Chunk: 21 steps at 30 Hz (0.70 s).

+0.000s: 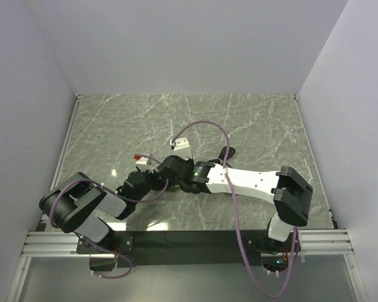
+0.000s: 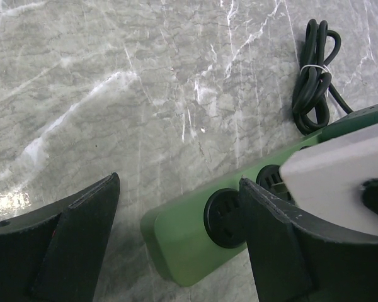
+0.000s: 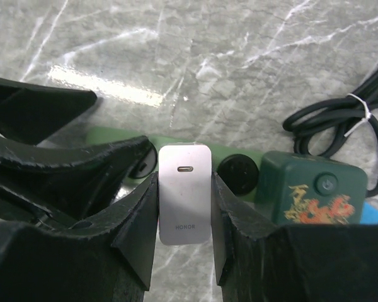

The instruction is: Insert the plug

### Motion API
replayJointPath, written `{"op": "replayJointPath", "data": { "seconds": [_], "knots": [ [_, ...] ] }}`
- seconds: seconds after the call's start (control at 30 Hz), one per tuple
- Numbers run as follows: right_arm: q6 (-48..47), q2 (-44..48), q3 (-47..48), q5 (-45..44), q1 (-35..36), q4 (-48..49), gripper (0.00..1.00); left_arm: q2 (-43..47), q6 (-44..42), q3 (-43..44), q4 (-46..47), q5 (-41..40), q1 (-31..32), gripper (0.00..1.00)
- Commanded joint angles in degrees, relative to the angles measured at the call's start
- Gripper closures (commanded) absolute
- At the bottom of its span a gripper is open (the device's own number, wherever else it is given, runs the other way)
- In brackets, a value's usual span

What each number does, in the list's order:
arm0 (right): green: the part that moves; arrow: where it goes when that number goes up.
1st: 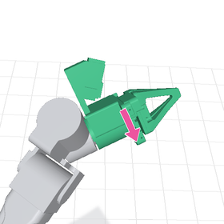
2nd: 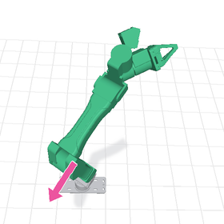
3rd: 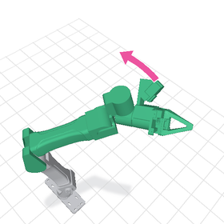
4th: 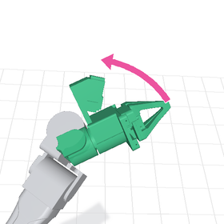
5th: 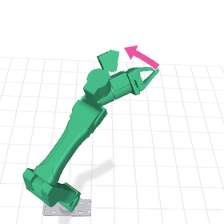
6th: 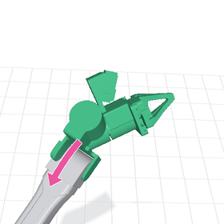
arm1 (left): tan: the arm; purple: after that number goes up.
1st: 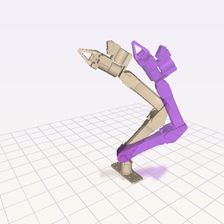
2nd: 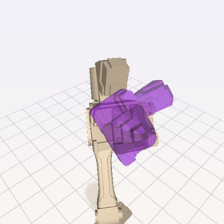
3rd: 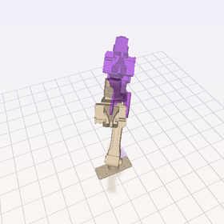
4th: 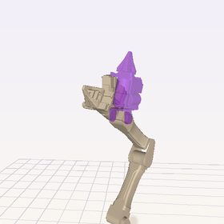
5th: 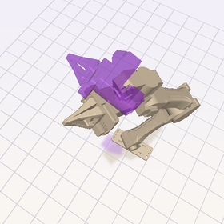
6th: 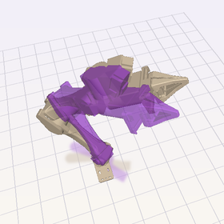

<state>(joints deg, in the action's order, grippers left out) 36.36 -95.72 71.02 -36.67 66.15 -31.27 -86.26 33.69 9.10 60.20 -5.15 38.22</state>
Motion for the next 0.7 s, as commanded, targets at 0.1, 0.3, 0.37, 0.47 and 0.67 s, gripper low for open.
{"op": "replayJointPath", "data": {
  "seconds": [0.1, 0.3, 0.37, 0.47, 0.67],
  "knots": [
    [0.03, -2.36, 4.65, -2.27, 0.38, -0.02, 1.0, 0.21, -0.03, -0.31, 3.34, 1.11, -0.16, 0.18],
    [1.08, -2.19, 4.65, -3.85, 0.21, -2.39, 1.0, 0.39, -0.12, -0.58, 3.6, 0.93, -0.16, 0.19],
    [1.52, -1.4, 4.04, -4.29, 0.3, -2.83, 1.0, 0.39, -0.03, -0.49, 3.52, 1.02, -0.16, 0.18],
    [1.52, -0.87, 3.51, -4.03, 0.21, -2.22, 1.0, 0.3, -0.03, -0.4, 3.6, 1.28, -0.16, 0.19],
    [1.17, -2.54, 4.21, -3.5, -0.05, -2.4, 1.0, 0.48, 0.06, -0.49, 3.52, 1.46, -0.16, 0.19]
  ]
}}
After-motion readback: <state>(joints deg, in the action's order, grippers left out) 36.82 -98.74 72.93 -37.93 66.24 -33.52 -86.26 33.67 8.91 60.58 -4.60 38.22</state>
